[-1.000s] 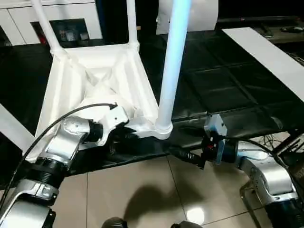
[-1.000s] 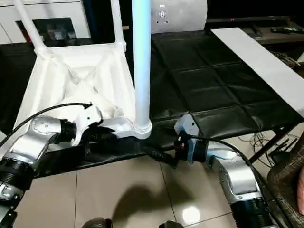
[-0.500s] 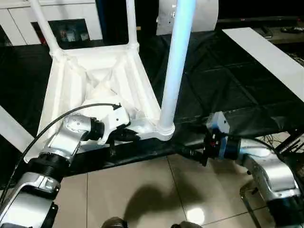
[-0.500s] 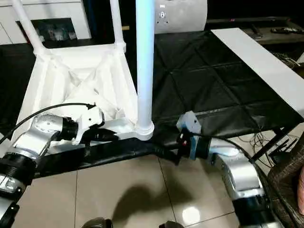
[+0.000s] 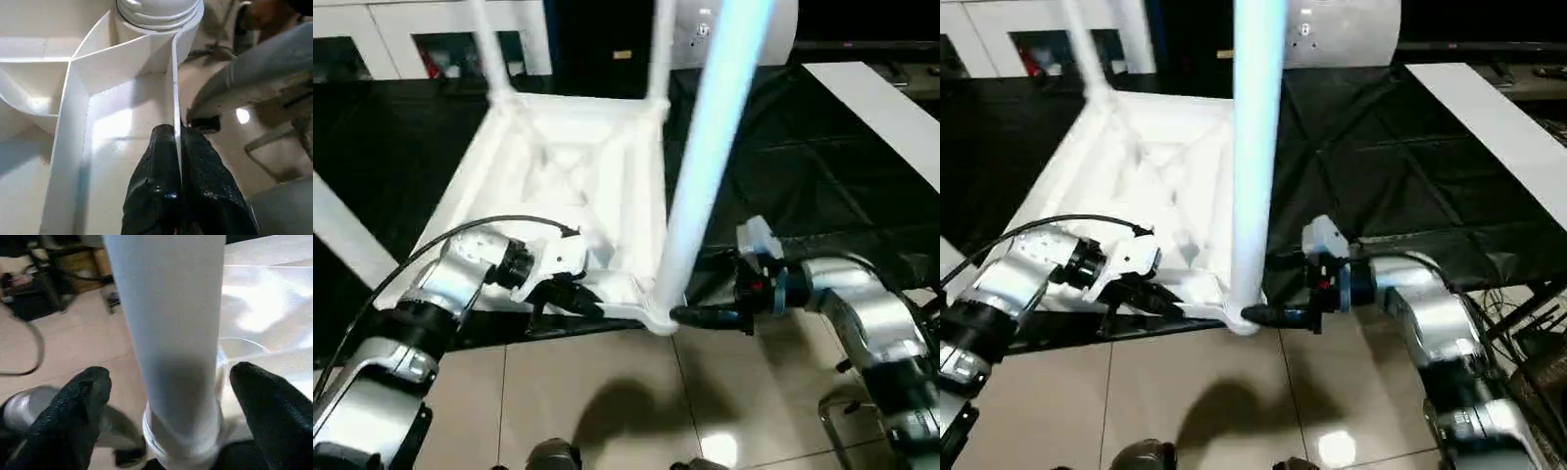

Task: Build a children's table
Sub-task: Rotate leg to tighten

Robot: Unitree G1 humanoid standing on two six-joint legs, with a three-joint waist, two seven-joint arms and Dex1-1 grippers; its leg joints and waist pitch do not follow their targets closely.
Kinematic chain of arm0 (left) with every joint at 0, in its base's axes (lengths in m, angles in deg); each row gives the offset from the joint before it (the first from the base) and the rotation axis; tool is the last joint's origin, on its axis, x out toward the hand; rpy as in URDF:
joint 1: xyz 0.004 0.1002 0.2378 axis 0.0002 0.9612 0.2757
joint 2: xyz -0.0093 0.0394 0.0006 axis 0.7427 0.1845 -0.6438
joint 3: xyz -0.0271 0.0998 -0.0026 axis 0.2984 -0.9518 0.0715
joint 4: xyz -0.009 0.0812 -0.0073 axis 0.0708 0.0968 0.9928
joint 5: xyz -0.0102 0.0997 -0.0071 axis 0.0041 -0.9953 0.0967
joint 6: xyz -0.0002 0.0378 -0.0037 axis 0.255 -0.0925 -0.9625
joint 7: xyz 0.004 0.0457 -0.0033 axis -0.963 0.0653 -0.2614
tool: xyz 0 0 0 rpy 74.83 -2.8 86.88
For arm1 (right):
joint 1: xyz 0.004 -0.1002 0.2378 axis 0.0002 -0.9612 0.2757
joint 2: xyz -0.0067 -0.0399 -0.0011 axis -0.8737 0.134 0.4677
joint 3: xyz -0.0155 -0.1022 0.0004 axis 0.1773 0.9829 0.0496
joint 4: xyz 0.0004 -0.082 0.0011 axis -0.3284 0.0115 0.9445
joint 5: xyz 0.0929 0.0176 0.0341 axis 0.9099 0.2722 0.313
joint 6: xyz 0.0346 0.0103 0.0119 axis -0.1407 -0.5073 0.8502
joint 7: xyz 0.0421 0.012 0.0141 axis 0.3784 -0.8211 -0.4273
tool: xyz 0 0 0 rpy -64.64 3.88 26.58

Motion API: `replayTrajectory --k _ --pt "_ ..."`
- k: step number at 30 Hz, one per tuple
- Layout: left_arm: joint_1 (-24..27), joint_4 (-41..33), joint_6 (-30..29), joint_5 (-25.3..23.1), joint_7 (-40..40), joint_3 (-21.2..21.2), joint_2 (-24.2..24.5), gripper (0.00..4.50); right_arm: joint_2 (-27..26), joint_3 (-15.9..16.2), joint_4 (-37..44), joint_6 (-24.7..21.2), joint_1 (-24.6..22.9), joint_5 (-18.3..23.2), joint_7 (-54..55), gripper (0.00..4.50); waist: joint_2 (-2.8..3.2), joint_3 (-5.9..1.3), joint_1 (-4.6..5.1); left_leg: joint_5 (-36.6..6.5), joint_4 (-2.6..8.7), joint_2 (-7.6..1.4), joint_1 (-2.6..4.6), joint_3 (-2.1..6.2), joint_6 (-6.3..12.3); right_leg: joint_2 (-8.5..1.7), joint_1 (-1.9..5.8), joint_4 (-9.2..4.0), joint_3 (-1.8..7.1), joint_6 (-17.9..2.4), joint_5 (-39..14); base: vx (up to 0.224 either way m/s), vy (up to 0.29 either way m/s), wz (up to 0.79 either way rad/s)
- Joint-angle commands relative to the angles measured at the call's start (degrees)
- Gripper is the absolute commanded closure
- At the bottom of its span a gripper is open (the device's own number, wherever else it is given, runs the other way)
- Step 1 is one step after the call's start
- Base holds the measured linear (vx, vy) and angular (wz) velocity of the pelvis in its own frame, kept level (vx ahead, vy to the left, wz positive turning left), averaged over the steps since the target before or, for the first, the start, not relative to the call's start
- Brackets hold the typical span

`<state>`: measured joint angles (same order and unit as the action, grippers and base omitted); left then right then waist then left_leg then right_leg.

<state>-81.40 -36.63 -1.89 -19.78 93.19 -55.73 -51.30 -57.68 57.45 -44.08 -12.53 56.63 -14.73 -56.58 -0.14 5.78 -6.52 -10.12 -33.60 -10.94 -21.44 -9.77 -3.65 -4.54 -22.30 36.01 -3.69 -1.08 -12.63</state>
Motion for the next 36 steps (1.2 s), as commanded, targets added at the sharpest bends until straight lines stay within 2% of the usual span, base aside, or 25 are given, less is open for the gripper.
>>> replayTrajectory --k 1,2,5,7,8,12,14,18,19,23,27,28,30,31,33,34,35,36 --pt "-0.85 -1.47 1.19 -0.77 3.61 -2.97 -1.23 4.5 0.14 1.36 -1.36 0.49 0.93 -0.01 -2.88 0.56 0.19 -2.74 0.62 -10.5 4.15 -2.68 1.04 0.4 4.28 -4.03 2.03 -4.16 2.96 -16.28 -4.02 0.0 0.0 0.0" --pt "-0.91 -1.49 1.2 -0.77 3.81 -3.08 -1.27 4.5 -0.2 1.82 -2.24 0.65 1.57 -0.22 -3.54 0.7 0.25 -2.39 0.51 -10.32 4.23 -2.75 1.07 0.41 4.31 -4.07 1.86 -4.21 2.99 -16.42 -3.88 0.0 0.0 0.0" --pt "-1.04 -1.5 1.24 -0.74 4.47 -3.4 -1.28 4.5 -1.1 2.91 -4.9 2.12 3.25 -1.12 -4.82 0.95 0.12 -2.37 0.59 -7.87 4.05 -2.63 0.68 0.43 5.15 -4.12 2.06 -3.77 2.92 -17.18 -0.83 0.0 0.0 0.0" --pt "-1.19 -1.25 1.38 -0.74 4.7 -3.53 -1.31 4.5 -1.72 3.31 -6.61 3.24 4.28 -1.62 -5.19 1.02 0.2 -2.43 0.68 -4.77 3.76 -2.53 0.38 0.37 6.48 -3.98 1.99 -3.34 2.85 -17.82 3.43 0.0 0.0 0.0" --pt "-1.33 -0.95 1.55 -0.82 4.82 -3.6 -1.28 4.5 -2.37 3.43 -7.94 3.75 5.21 -1.86 -5.19 1.14 0.27 -2.04 0.69 -4.49 3.75 -2.51 0.23 0.37 7.16 -3.91 1.76 -3.34 2.79 -17.98 4.33 0.0 0.0 0.0" --pt "-1.47 -0.55 1.75 -0.95 5.0 -3.6 -1.24 4.5 -3.13 3.46 -10.01 4.32 6.61 -2.02 -5.54 1.46 0.3 -1.59 0.75 -6.74 4.06 -2.73 0.32 0.36 7.09 -4.17 1.65 -3.76 2.81 -17.83 0.1 0.0 0.0 0.0" --pt "-1.38 -0.6 1.45 -0.97 5.33 -3.48 -0.98 4.5 -3.15 3.57 -10.98 4.24 7.41 -1.77 -6.76 1.73 0.38 -1.02 0.7 -9.35 4.48 -2.93 0.48 0.4 5.99 -4.22 1.44 -4.25 2.94 -17.13 -3.96 0.0 0.0 0.0" --pt "-1.22 -0.78 0.92 -0.96 5.71 -3.18 -0.57 4.5 -2.76 3.98 -11.54 3.95 7.91 -1.44 -8.99 1.89 0.21 -0.49 0.85 -11.71 4.95 -3.05 0.55 0.44 4.45 -4.45 1.37 -4.64 3.17 -16.49 -7.72 0.0 0.0 0.0" --pt "-1.15 -1.01 0.57 -0.88 5.82 -3.03 -0.48 4.5 -2.64 4.17 -11.76 3.99 7.98 -1.36 -9.83 2.14 0.2 -0.35 0.86 -11.61 4.98 -3.06 0.55 0.43 4.41 -4.5 1.32 -4.66 3.21 -16.47 -7.95 0.0 0.0 0.0" --pt "-0.97 -1.26 -0.64 -0.43 5.79 -2.58 -0.49 4.5 -2.74 4.22 -12.13 3.72 8.09 -1.1 -10.62 2.26 0.21 -0.02 0.88 -9.03 5.03 -3.01 0.45 0.3 5.13 -4.45 1.32 -4.63 3.22 -16.65 -5.98 0.0 0.0 0.0" --pt "-0.88 -1.4 -1.66 0.03 5.51 -2.13 -0.58 4.5 -3.0 4.04 -12.07 3.04 8.05 -0.72 -11.21 2.3 0.35 0.21 0.9 -9.74 5.26 -3.08 0.53 0.27 5.09 -4.55 1.22 -4.95 3.24 -16.45 -7.83 0.0 0.0 0.0" --pt "-0.87 -1.67 -2.87 0.43 4.85 -1.55 -0.7 4.5 -3.24 3.63 -10.71 1.23 7.43 0.27 -11.19 2.3 0.59 0.26 0.89 -10.43 5.42 -3.16 0.64 0.27 4.67 -4.54 1.22 -5.07 3.29 -16.42 -8.35 0.0 0.0 0.0" --pt "-0.91 -1.91 -3.77 0.68 4.29 -1.15 -0.83 4.5 -3.39 3.28 -9.29 -0.45 6.71 1.22 -10.89 2.31 0.51 0.33 0.88 -10.24 5.5 -3.19 0.63 0.27 4.7 -4.55 1.25 -5.06 3.31 -16.34 -8.12 0.0 0.0 0.0" --pt "-0.89 -2.22 -4.67 0.96 3.66 -0.76 -0.88 4.5 -3.61 3.02 -7.95 -1.78 5.98 1.97 -10.41 2.31 0.97 0.12 0.81 -10.13 5.46 -3.2 0.66 0.31 4.62 -4.61 1.32 -4.97 3.3 -16.48 -7.98 0.0 0.0 0.0" --pt "-0.85 -2.58 -5.6 1.13 2.8 -0.34 -1.01 4.5 -4.0 2.54 -6.28 -3.35 4.93 2.86 -9.18 2.31 0.68 0.15 0.81 -9.17 5.46 -3.11 0.68 0.1 4.89 -4.53 1.32 -5.02 3.28 -16.58 -6.53 0.0 0.0 0.0" --pt "-0.85 -2.58 -5.6 1.13 2.8 -0.34 -1.01 4.5 -4.0 2.54 -6.28 -3.35 4.93 2.86 -9.18 2.31 0.67 0.13 0.76 -8.61 5.44 -3.1 0.74 0.02 5.22 -4.53 1.31 -5.02 3.27 -16.61 -5.74 0.0 0.0 0.0" --pt "-0.67 -3.0 -6.52 1.14 1.6 0.08 -1.18 4.5 -4.58 2.01 -4.38 -4.57 3.48 3.6 -7.21 2.31 1.01 0.13 0.71 -8.33 5.51 -3.12 0.67 0.03 5.25 -4.5 1.36 -4.95 3.27 -16.62 -5.25 0.0 0.0 0.0" --pt "-0.45 -3.4 -7.36 1.2 0.61 0.46 -1.36 4.5 -5.23 1.46 -2.87 -5.44 2.25 4.14 -5.24 2.31 0.8 0.0 0.69 -8.16 5.47 -3.14 0.75 -0.07 5.41 -4.51 1.4 -5.0 3.26 -16.66 -4.69 0.0 0.0 0.0"
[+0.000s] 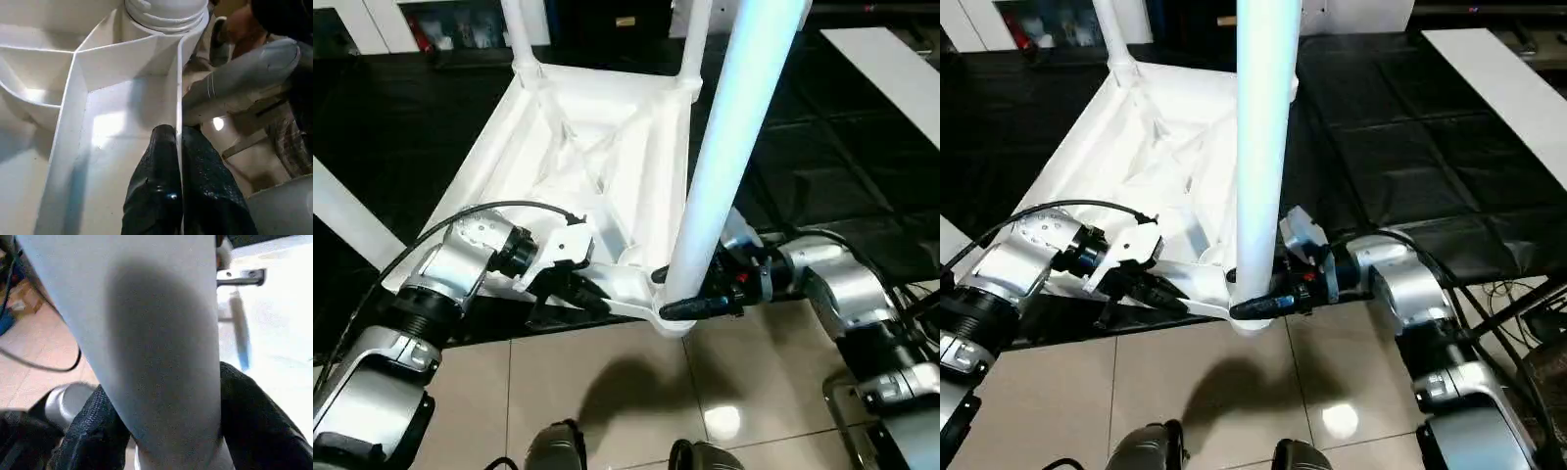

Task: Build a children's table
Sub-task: Rotate leg to tighten

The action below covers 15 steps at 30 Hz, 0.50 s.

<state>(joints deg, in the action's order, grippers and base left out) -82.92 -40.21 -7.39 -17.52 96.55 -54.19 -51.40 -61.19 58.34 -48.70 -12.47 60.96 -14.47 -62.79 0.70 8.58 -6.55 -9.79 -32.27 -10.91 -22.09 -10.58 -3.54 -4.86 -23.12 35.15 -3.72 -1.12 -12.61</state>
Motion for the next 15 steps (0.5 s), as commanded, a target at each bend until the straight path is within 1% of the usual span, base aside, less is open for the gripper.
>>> replayTrajectory --k 1,3,4,5,6,7,8,9,11,12,13,14,15 --pt "1.45 -0.57 -3.4 -0.9 -4.28 -0.51 -1.62 4.5 -2.62 0.04 3.33 -6.13 -3.52 4.0 3.81 2.31 0.06 -2.77 0.63 -7.53 4.16 -3.17 1.29 0.73 5.37 -4.19 2.27 -4.04 3.26 -16.51 -3.88 0.0 0.0 0.0" --pt "1.7 -1.08 -4.42 -0.77 -5.25 -0.14 -1.85 4.5 -3.19 -0.26 4.22 -6.39 -4.37 3.97 5.59 2.32 0.01 -2.75 0.77 -7.6 4.25 -3.08 1.12 0.76 5.47 -4.19 2.3 -4.14 3.17 -16.27 -4.41 0.0 0.0 0.0" --pt "2.6 -2.77 -7.39 -1.06 -7.71 0.34 -2.39 4.5 -5.23 -1.12 6.38 -6.71 -6.52 3.16 10.77 2.32 -0.12 -2.84 0.84 -7.35 4.28 -3.1 1.07 0.75 5.17 -4.31 2.42 -4.17 3.19 -15.9 -5.04 0.0 0.0 0.0" --pt "2.6 -2.77 -7.39 -1.06 -7.71 0.34 -2.39 4.5 -5.23 -1.12 6.38 -6.71 -6.52 3.16 10.77 2.32 -0.06 -2.73 0.83 -7.3 4.34 -3.13 1.07 0.72 5.09 -4.3 2.31 -4.22 3.22 -15.67 -5.32 0.0 0.0 0.0" --pt "2.99 -3.48 -8.63 -1.2 -8.75 0.48 -2.71 4.5 -6.13 -1.23 7.25 -6.67 -7.34 2.58 12.89 2.32 -0.08 -2.67 1.09 -7.9 4.46 -2.91 0.87 0.79 4.93 -4.27 2.39 -4.42 3.11 -15.29 -7.04 0.0 0.0 0.0" --pt "3.4 -4.25 -9.93 -1.25 -10.19 0.75 -3.13 4.5 -7.26 -1.41 8.35 -6.95 -8.2 1.73 15.6 2.32 -0.21 -2.76 1.27 -7.95 4.43 -2.93 1.06 0.68 4.68 -4.31 2.3 -4.54 3.23 -14.91 -7.57 0.0 0.0 0.0" --pt "3.4 -4.25 -9.93 -1.25 -10.19 0.75 -3.13 4.5 -7.26 -1.41 8.35 -6.95 -8.2 1.73 15.6 2.32 -0.15 -2.59 1.38 -8.0 4.61 -2.98 0.88 0.8 4.44 -4.31 2.36 -4.54 3.22 -14.71 -8.06 0.0 0.0 0.0" --pt "3.62 -4.77 -11.28 -1.22 -11.67 1.03 -3.78 4.5 -8.61 -1.49 9.35 -7.56 -8.83 1.12 18.31 2.32 -0.27 -2.65 1.76 -8.39 4.67 -2.91 0.95 0.73 4.14 -4.27 2.28 -4.69 3.25 -14.32 -9.13 0.0 0.0 0.0" --pt "3.76 -5.25 -12.44 -1.31 -13.3 1.36 -4.42 4.5 -9.81 -1.57 10.48 -8.21 -9.42 0.6 21.01 2.32 -0.16 -2.53 2.02 -9.06 4.77 -2.91 0.97 0.76 3.72 -4.31 2.19 -4.91 3.34 -13.7 -10.8 0.0 0.0 0.0" --pt "3.87 -5.67 -13.72 -1.52 -14.81 1.52 -5.14 4.5 -11.34 -1.61 11.02 -8.75 -9.69 -0.18 24.13 2.32 -0.16 -2.48 2.17 -9.1 4.81 -2.79 0.91 0.81 3.6 -4.33 2.21 -4.97 3.33 -13.44 -11.23 0.0 0.0 0.0" --pt "3.98 -6.14 -14.86 -1.73 -16.0 1.62 -5.7 4.5 -12.56 -1.65 11.58 -9.27 -9.95 -0.79 26.7 2.32 -0.45 -2.6 2.36 -8.94 4.83 -2.83 0.95 0.76 3.48 -4.24 2.23 -4.93 3.35 -13.27 -11.17 0.0 0.0 0.0" --pt "4.04 -6.41 -15.62 -2.02 -17.4 1.81 -6.27 4.5 -13.87 -1.9 11.75 -9.61 -10.01 -1.31 29.26 2.32 -0.38 -2.54 2.43 -8.9 4.84 -2.87 0.96 0.77 3.3 -4.29 2.09 -4.89 3.41 -13.19 -11.21 0.0 0.0 0.0" --pt "4.07 -6.55 -16.04 -2.19 -18.24 1.93 -6.61 4.5 -14.67 -2.08 11.79 -9.81 -10.02 -1.59 30.77 2.32 -0.37 -2.5 2.93 -9.69 5.01 -2.67 0.88 0.87 2.7 -4.34 2.09 -5.15 3.33 -12.71 -13.13 0.0 0.0 0.0"
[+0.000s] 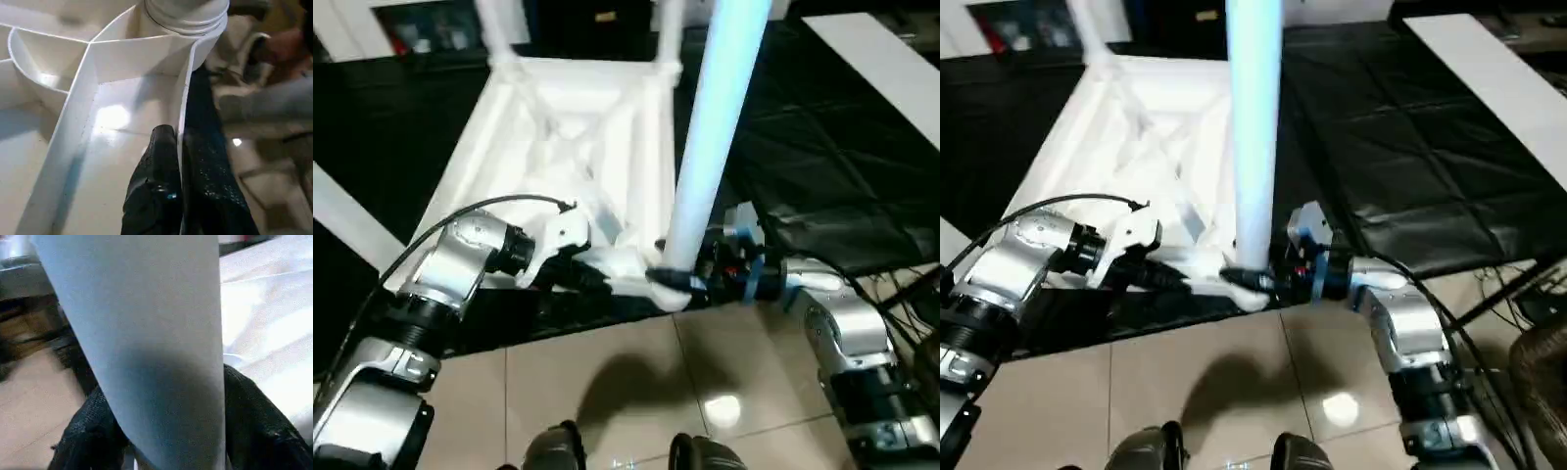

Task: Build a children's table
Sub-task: Rotate leg to tighten

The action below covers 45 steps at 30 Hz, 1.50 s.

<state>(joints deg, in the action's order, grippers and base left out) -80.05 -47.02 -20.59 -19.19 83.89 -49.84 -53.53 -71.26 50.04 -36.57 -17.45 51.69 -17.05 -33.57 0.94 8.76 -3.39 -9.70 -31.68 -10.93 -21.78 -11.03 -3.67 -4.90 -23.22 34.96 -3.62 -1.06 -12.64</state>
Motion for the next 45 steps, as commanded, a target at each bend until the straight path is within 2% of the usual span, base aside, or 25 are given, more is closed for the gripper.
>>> replayTrajectory --k 1,5,6,7,10,11,12,13,16,17,19,21,23,25,26,27,28,29,32,34,36,38,41,43,45 --pt "1.07 0.19 -3.96 -1.09 -8.06 -2.03 -5.42 4.5 -6.56 5.98 -0.75 -4.7 -0.49 -0.05 5.19 2.32 -0.88 -2.67 0.24 -10.01 4.42 -2.66 0.48 1.33 2.54 -4.35 2.21 -4.98 3.32 -12.43 -14.16 0.0 0.0 0.0" --pt "0.47 0.15 -7.24 -2.76 -15.76 -0.85 -8.76 4.5 -13.74 3.74 -5.29 -3.88 2.17 -3.03 19.11 2.32 -0.75 -2.26 0.88 -12.79 4.77 -2.49 0.6 1.44 1.4 -4.44 1.87 -5.67 3.43 -10.82 -20.14 0.0 0.0 0.0" --pt "0.47 0.15 -7.24 -2.76 -15.76 -0.85 -8.76 4.5 -13.74 3.74 -5.29 -3.88 2.17 -3.03 19.11 2.32 -0.79 -2.21 1.24 -13.86 4.99 -2.37 0.49 1.79 0.49 -4.48 2.02 -5.97 3.31 -9.3 -24.2 0.0 0.0 0.0" --pt "0.34 0.07 -7.95 -3.48 -17.84 -0.63 -9.66 4.5 -15.77 3.14 -7.05 -3.25 3.22 -4.03 23.13 2.32 -0.74 -2.19 1.3 -14.46 4.91 -2.48 0.91 1.56 0.5 -4.47 1.55 -6.27 3.58 -8.71 -24.65 0.0 0.0 0.0" --pt "-0.36 0.44 -8.74 -5.6 -25.98 0.57 -12.69 4.5 -22.22 1.14 -12.84 -0.69 7.0 -7.01 36.02 2.32 -0.85 -2.45 1.74 -14.26 5.11 -2.39 0.82 1.69 -0.41 -4.33 1.61 -6.1 3.48 -8.32 -24.47 0.0 0.0 0.0" --pt "-0.36 0.44 -8.74 -5.6 -25.98 0.57 -12.69 4.5 -22.22 1.14 -12.84 -0.69 7.0 -7.01 36.02 2.32 -0.85 -2.45 1.74 -14.26 5.11 -2.39 0.82 1.69 -0.41 -4.33 1.61 -6.1 3.48 -8.32 -24.47 0.0 0.0 0.0" --pt "-0.77 0.67 -8.67 -5.77 -29.61 1.37 -14.42 4.5 -25.31 0.14 -15.74 0.99 9.04 -9.03 42.21 2.32 -0.75 -2.71 1.66 -13.86 4.83 -2.4 1.37 1.34 -0.3 -4.24 1.32 -6.2 3.78 -8.47 -21.97 0.0 0.0 0.0" --pt "-0.78 0.69 -8.67 -5.77 -29.71 1.4 -14.48 4.5 -25.41 0.11 -15.85 1.04 9.12 -9.12 42.44 2.32 -0.75 -2.76 1.69 -12.52 4.91 -2.32 1.11 1.32 -0.2 -3.84 1.58 -5.8 3.59 -9.15 -18.23 0.0 0.0 0.0" --pt "-0.68 0.29 -8.11 -6.55 -30.18 1.18 -14.53 4.5 -26.43 -1.13 -16.91 2.38 9.8 -9.45 43.8 2.32 -0.71 -3.05 1.6 -10.74 4.61 -2.2 1.0 1.1 0.82 -3.64 1.97 -5.22 3.55 -10.02 -11.56 0.0 0.0 0.0" --pt "-0.45 -0.06 -7.6 -6.71 -29.6 0.89 -14.18 4.5 -26.05 -1.32 -16.76 2.92 9.7 -9.64 43.45 1.99 -0.74 -3.16 1.58 -9.65 4.46 -2.16 0.99 1.03 1.31 -3.55 2.11 -5.0 3.51 -10.47 -8.71 0.0 0.0 0.0" --pt "0.38 -1.07 -6.85 -6.43 -27.71 0.53 -13.39 4.5 -24.77 -2.78 -15.96 4.1 9.13 -8.78 42.22 1.79 -0.81 -3.42 1.59 -7.53 4.17 -2.07 0.94 0.92 2.22 -3.47 2.42 -4.53 3.45 -11.35 -4.28 0.0 0.0 0.0" --pt "1.15 -1.85 -6.52 -6.35 -26.38 0.26 -12.68 4.5 -23.18 -3.45 -15.22 5.44 8.48 -8.37 40.28 1.63 -0.6 -3.42 1.6 -6.96 4.1 -2.06 0.87 0.88 3.03 -3.49 2.54 -4.4 3.36 -12.18 -2.58 0.0 0.0 0.0" --pt "1.65 -2.29 -6.05 -6.07 -25.17 0.02 -12.01 4.5 -21.65 -3.44 -14.29 6.15 7.77 -8.29 38.31 1.47 -0.72 -3.49 1.6 -7.13 3.98 -2.1 0.89 0.8 3.46 -3.5 2.62 -4.4 3.38 -12.48 -2.2 0.0 0.0 0.0" --pt "2.39 -2.89 -5.16 -5.44 -22.95 -0.25 -10.76 4.5 -18.76 -3.36 -12.18 6.76 6.34 -7.25 34.14 1.24 -0.83 -3.7 1.47 -4.75 3.68 -2.01 0.83 0.72 5.02 -3.37 3.02 -3.96 3.35 -13.38 1.89 0.0 0.0 0.0" --pt "3.25 -3.61 -4.03 -4.47 -19.21 -0.68 -9.08 4.5 -14.79 -3.06 -9.47 6.54 4.7 -5.79 28.44 1.24 -0.84 -3.71 1.35 -4.18 3.62 -1.99 0.83 0.76 5.56 -3.35 3.14 -3.88 3.3 -13.57 2.9 0.0 0.0 0.0" --pt "3.29 -3.65 -4.0 -4.44 -19.06 -0.69 -9.01 4.5 -14.62 -3.05 -9.35 6.54 4.63 -5.73 28.19 1.13 -0.8 -3.9 1.25 -2.73 3.43 -2.09 0.83 0.75 6.61 -3.22 3.37 -3.5 3.27 -13.89 6.0 0.0 0.0 0.0" --pt "3.98 -4.11 -2.75 -3.73 -15.51 -1.28 -7.37 4.5 -10.25 -2.94 -6.74 6.23 3.21 -3.75 21.56 0.88 -0.82 -4.29 1.36 -0.65 3.08 -1.95 0.73 0.72 7.83 -3.11 3.62 -3.03 3.23 -14.61 10.37 0.0 0.0 0.0" --pt "4.14 -4.16 -2.56 -3.6 -14.63 -1.45 -6.9 4.5 -8.85 -2.99 -5.9 5.93 2.81 -2.85 19.3 0.88 -0.93 -4.38 1.41 1.11 2.82 -1.86 0.75 0.69 9.25 -2.97 3.59 -2.64 3.17 -15.54 14.23 0.0 0.0 0.0" --pt "4.63 -3.72 0.16 -3.36 -10.43 -2.54 -4.73 4.5 -2.61 -2.43 -3.35 5.49 1.51 -0.61 9.77 0.57 -1.13 -4.6 1.44 2.57 2.43 -1.85 0.65 0.62 11.57 -3.0 3.73 -2.23 3.07 -16.98 17.73 0.0 0.0 0.0" --pt "5.13 -3.7 2.82 -2.45 -5.94 -3.34 -2.95 4.5 1.73 -2.04 -2.59 5.3 1.05 -0.05 3.44 0.46 -1.21 -4.69 1.23 2.79 2.17 -1.97 0.7 0.65 12.72 -2.97 3.73 -2.08 2.91 -17.49 17.08 0.0 0.0 0.0" --pt "5.32 -3.75 3.75 -1.52 -2.85 -3.57 -1.81 4.5 4.62 -1.59 -2.46 5.29 0.94 0.42 -0.95 0.36 -1.36 -4.63 1.24 2.85 2.14 -2.1 0.69 0.63 12.97 -3.04 3.63 -2.08 2.87 -17.78 15.96 0.0 0.0 0.0" --pt "5.26 -3.51 5.31 -0.95 0.76 -4.16 -0.26 4.5 7.83 -0.52 -2.55 5.93 0.84 0.63 -6.04 0.36 -1.08 -4.47 0.76 1.61 1.97 -2.37 0.84 0.58 12.63 -3.01 3.27 -2.19 2.76 -18.35 11.89 0.0 0.0 0.0" --pt "4.89 -3.03 7.0 -0.51 5.05 -5.32 1.64 4.5 11.23 0.49 -3.22 4.96 1.28 2.39 -12.46 0.36 -1.13 -4.38 0.26 0.35 1.9 -2.63 0.86 0.59 12.13 -3.2 3.02 -2.22 2.73 -18.37 8.17 0.0 0.0 0.0" --pt "4.74 -2.8 7.56 -0.32 6.68 -5.75 2.29 4.5 12.25 0.93 -3.71 4.79 1.63 2.93 -14.62 0.36 -1.17 -4.25 -0.14 -2.03 1.99 -2.71 1.04 0.45 10.83 -3.41 2.74 -2.54 2.85 -18.35 4.07 0.0 0.0 0.0" --pt "4.1 -1.99 9.4 -0.55 9.68 -6.86 3.32 4.5 13.46 1.97 -5.17 4.88 2.75 3.28 -18.56 0.36 -1.34 -4.2 -0.21 -2.84 2.07 -2.69 0.94 0.49 10.38 -3.53 2.79 -2.68 2.82 -18.15 2.39 0.0 0.0 0.0"
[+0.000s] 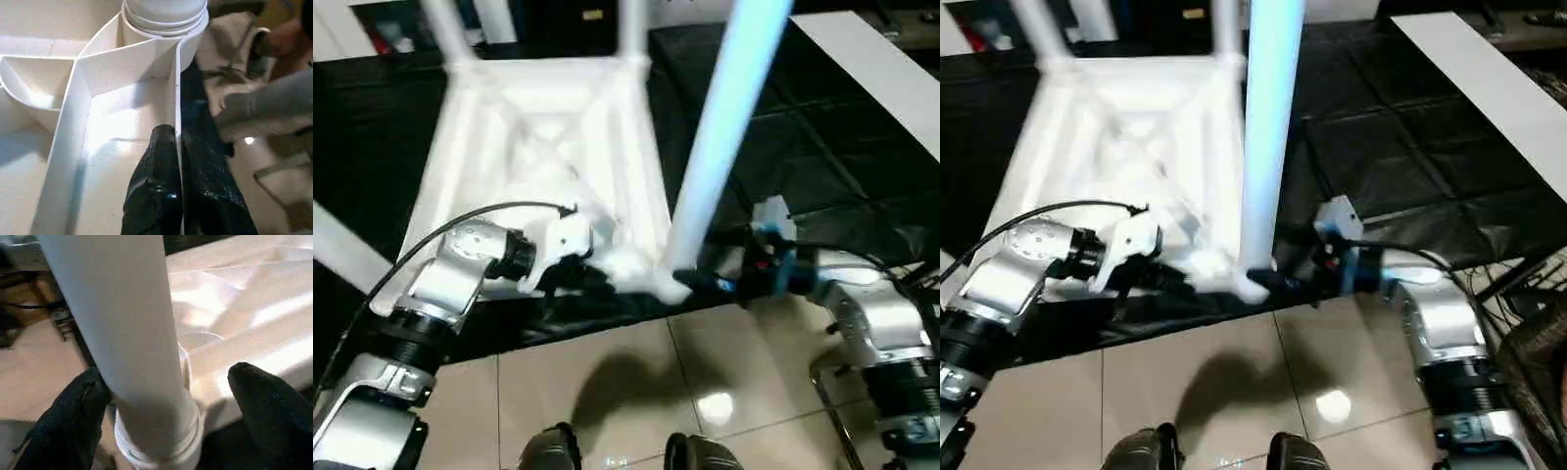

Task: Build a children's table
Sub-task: Rotate leg to tighten

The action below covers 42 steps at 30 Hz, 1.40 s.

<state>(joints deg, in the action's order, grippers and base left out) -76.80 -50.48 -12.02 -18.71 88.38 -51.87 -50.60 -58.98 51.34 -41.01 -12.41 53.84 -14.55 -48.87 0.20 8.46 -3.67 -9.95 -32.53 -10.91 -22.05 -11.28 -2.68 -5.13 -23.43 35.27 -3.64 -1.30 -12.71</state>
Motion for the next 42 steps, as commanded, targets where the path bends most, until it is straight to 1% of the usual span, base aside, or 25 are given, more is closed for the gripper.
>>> replayTrajectory --k 1,4,5,6,7,8,10,12,15,18,19,21,23,26,28,30,33,34,36,37,38,39,40,41,42 --pt "0.67 1.71 1.29 -1.09 5.95 -5.1 0.62 4.5 1.46 0.94 -1.1 -0.18 0.91 0.88 -4.3 0.52 -0.53 -3.91 -0.01 -2.88 2.98 -2.68 1.21 0.74 8.81 -3.39 3.0 -3.04 2.89 -17.52 1.28 0.0 0.0 0.0" --pt "-0.68 3.41 3.89 -1.79 8.57 -6.28 1.14 4.5 2.01 2.31 -2.59 -0.7 2.75 1.42 -8.49 0.73 -0.61 -4.0 -0.05 -2.52 2.87 -2.6 1.16 0.75 8.78 -3.42 2.98 -2.92 2.87 -17.51 1.81 0.0 0.0 0.0" --pt "-1.69 4.61 5.19 -2.15 9.59 -6.84 1.07 4.5 2.02 3.27 -3.43 -1.03 3.91 1.64 -10.47 0.82 -0.53 -4.03 -0.03 -2.24 2.82 -2.47 1.13 0.75 8.99 -3.38 2.95 -2.92 2.81 -17.54 1.99 0.0 0.0 0.0" --pt "-2.01 4.96 5.45 -2.22 9.86 -7.01 0.98 4.5 2.0 3.62 -3.65 -1.16 4.2 1.64 -11.13 0.94 -0.66 -4.09 -0.07 -1.73 2.8 -2.61 1.16 0.75 9.04 -3.47 2.97 -2.79 2.89 -17.64 2.81 0.0 0.0 0.0" --pt "-3.0 6.0 6.31 -2.53 10.61 -7.58 0.69 4.5 1.95 4.79 -4.32 -1.58 5.13 1.54 -13.24 1.03 -0.62 -4.19 -0.23 -1.05 2.68 -2.6 1.22 0.74 9.38 -3.49 2.99 -2.61 2.89 -17.91 3.9 0.0 0.0 0.0" --pt "-3.18 6.18 6.49 -2.62 10.71 -7.69 0.63 4.5 1.94 5.0 -4.47 -1.64 5.3 1.49 -13.61 1.08 -0.62 -4.19 -0.23 -1.05 2.68 -2.6 1.22 0.74 9.38 -3.49 2.99 -2.61 2.89 -17.91 3.9 0.0 0.0 0.0" --pt "-3.82 6.98 7.21 -2.75 11.13 -7.99 0.43 4.5 2.08 5.89 -5.24 -1.68 6.06 1.5 -15.08 1.25 -0.69 -4.46 -0.77 1.75 2.3 -2.56 1.21 0.69 10.85 -3.39 2.93 -2.08 2.81 -18.5 7.89 0.0 0.0 0.0" --pt "-4.33 7.5 7.83 -2.57 11.3 -8.6 0.41 4.5 2.19 6.57 -5.93 -1.77 6.85 1.49 -16.52 1.47 -0.73 -4.54 -1.16 2.65 2.17 -2.59 1.23 0.69 11.54 -3.41 2.87 -1.86 2.76 -18.84 9.23 0.0 0.0 0.0" --pt "-4.69 7.96 8.35 -2.4 11.33 -9.13 0.41 4.5 2.09 7.07 -6.85 -1.74 7.63 1.23 -17.78 1.7 -0.79 -4.47 -1.35 2.91 2.12 -2.63 1.06 0.76 11.77 -3.44 2.92 -1.8 2.7 -18.93 9.17 0.0 0.0 0.0" --pt "-5.27 9.01 9.28 -2.17 11.33 -9.86 0.42 4.5 1.7 7.52 -8.25 -1.31 8.76 1.05 -18.8 1.98 -0.86 -4.29 -1.29 1.47 2.21 -2.67 1.06 0.79 11.28 -3.53 2.83 -2.01 2.64 -18.99 6.67 0.0 0.0 0.0" --pt "-5.41 9.35 9.58 -2.16 11.33 -10.01 0.44 4.5 1.61 7.65 -8.51 -1.3 8.98 1.07 -19.07 1.98 -0.95 -4.1 -1.32 0.0 2.36 -2.71 1.08 0.77 10.31 -3.63 2.83 -2.29 2.73 -18.62 4.06 0.0 0.0 0.0" --pt "-5.41 9.35 9.58 -2.16 11.33 -10.01 0.44 4.5 1.61 7.65 -8.51 -1.3 8.98 1.07 -19.07 2.08 -0.93 -4.06 -1.34 -0.47 2.42 -2.78 1.16 0.76 9.73 -3.67 2.79 -2.33 2.79 -18.41 3.46 0.0 0.0 0.0" --pt "-5.64 10.07 10.25 -2.06 11.33 -10.31 0.59 4.5 1.54 8.46 -8.79 -1.27 9.33 1.54 -19.43 2.27 -1.06 -4.06 -1.36 -0.47 2.45 -2.79 1.14 0.78 9.55 -3.67 2.82 -2.3 2.8 -18.31 3.44 0.0 0.0 0.0" --pt "-5.56 10.34 10.38 -1.99 11.33 -10.29 0.86 4.5 1.57 9.27 -8.42 -1.51 9.29 2.11 -19.45 2.33 -0.93 -3.95 -1.34 -1.24 2.53 -2.77 1.12 0.8 9.09 -3.72 2.76 -2.45 2.82 -18.04 2.24 0.0 0.0 0.0" --pt "-5.54 10.55 10.44 -1.93 11.33 -10.35 1.03 4.5 1.61 9.53 -8.3 -1.57 9.2 2.31 -19.45 2.35 -0.98 -3.89 -1.33 -1.65 2.59 -2.78 1.11 0.8 8.8 -3.75 2.77 -2.54 2.86 -17.88 1.65 0.0 0.0 0.0" --pt "-5.52 10.78 10.35 -1.91 11.33 -10.31 1.14 4.5 1.67 9.68 -7.9 -1.87 8.96 2.59 -19.45 2.37 -0.84 -3.92 -1.36 -1.72 2.59 -2.76 1.13 0.8 8.57 -3.74 2.76 -2.52 2.87 -17.85 1.75 0.0 0.0 0.0" --pt "-5.4 10.96 9.7 -1.99 11.33 -9.62 0.88 4.5 1.53 9.45 -7.3 -2.53 8.51 2.87 -19.45 2.38 -0.82 -3.96 -1.3 -1.21 2.56 -2.77 1.12 0.8 8.7 -3.66 2.77 -2.39 2.85 -18.14 3.12 0.0 0.0 0.0" --pt "-5.36 10.99 7.93 -1.77 9.94 -8.47 0.09 4.5 0.71 8.41 -5.94 -3.9 7.17 3.02 -18.27 2.38 -0.72 -3.9 -1.34 -1.4 2.58 -2.76 1.1 0.82 8.74 -3.69 2.75 -2.43 2.84 -18.18 2.98 0.0 0.0 0.0" --pt "-5.37 10.94 6.43 -1.59 8.15 -7.64 -0.57 4.5 -0.25 7.59 -4.66 -4.96 5.88 2.98 -15.69 2.38 -0.76 -3.89 -1.44 -1.21 2.58 -2.8 1.1 0.82 8.76 -3.74 2.8 -2.43 2.91 -18.24 3.3 0.0 0.0 0.0" --pt "-5.39 10.94 5.67 -1.5 7.11 -7.22 -0.92 4.5 -0.71 7.33 -4.01 -5.43 5.2 2.99 -13.88 2.38 -0.85 -3.73 -1.39 -1.96 2.73 -2.78 0.99 0.85 8.4 -3.78 2.82 -2.63 2.89 -18.08 2.07 0.0 0.0 0.0" --pt "-5.36 10.7 4.19 -1.33 5.32 -6.63 -1.54 4.5 -1.7 6.81 -3.47 -4.98 4.3 2.96 -11.13 2.38 -0.74 -3.69 -1.46 -2.72 2.82 -2.8 1.05 0.86 8.1 -3.86 2.78 -2.83 2.87 -17.89 0.84 0.0 0.0 0.0" --pt "-5.34 10.53 3.52 -1.26 4.56 -6.38 -1.82 4.5 -2.15 6.61 -3.47 -4.66 4.01 2.61 -9.65 2.38 -0.76 -3.6 -1.41 -3.41 2.93 -2.89 1.09 0.81 7.61 -3.88 2.7 -2.99 2.94 -17.56 -0.31 0.0 0.0 0.0" --pt "-5.3 10.27 2.46 -1.16 3.35 -5.99 -2.26 4.5 -2.88 6.29 -3.5 -4.09 3.57 2.02 -7.3 2.38 -0.77 -3.37 -1.33 -5.4 3.18 -2.92 1.13 0.85 6.45 -3.97 2.6 -3.37 3.01 -17.01 -3.48 0.0 0.0 0.0" --pt "-5.29 9.69 0.44 -1.19 0.9 -5.29 -3.04 4.5 -4.43 5.58 -3.7 -3.01 2.88 1.09 -3.21 2.38 -0.81 -3.15 -1.23 -8.04 3.49 -2.89 1.17 0.96 4.92 -4.13 2.53 -3.9 3.06 -16.19 -7.92 0.0 0.0 0.0" --pt "-5.24 9.14 -1.23 -1.08 -0.78 -4.73 -3.64 4.5 -5.81 4.93 -3.52 -3.17 2.3 0.82 -0.1 2.39 -0.78 -3.03 -1.12 -9.39 3.65 -2.88 1.23 1.01 4.06 -4.2 2.42 -4.14 3.11 -15.66 -10.36 0.0 0.0 0.0"
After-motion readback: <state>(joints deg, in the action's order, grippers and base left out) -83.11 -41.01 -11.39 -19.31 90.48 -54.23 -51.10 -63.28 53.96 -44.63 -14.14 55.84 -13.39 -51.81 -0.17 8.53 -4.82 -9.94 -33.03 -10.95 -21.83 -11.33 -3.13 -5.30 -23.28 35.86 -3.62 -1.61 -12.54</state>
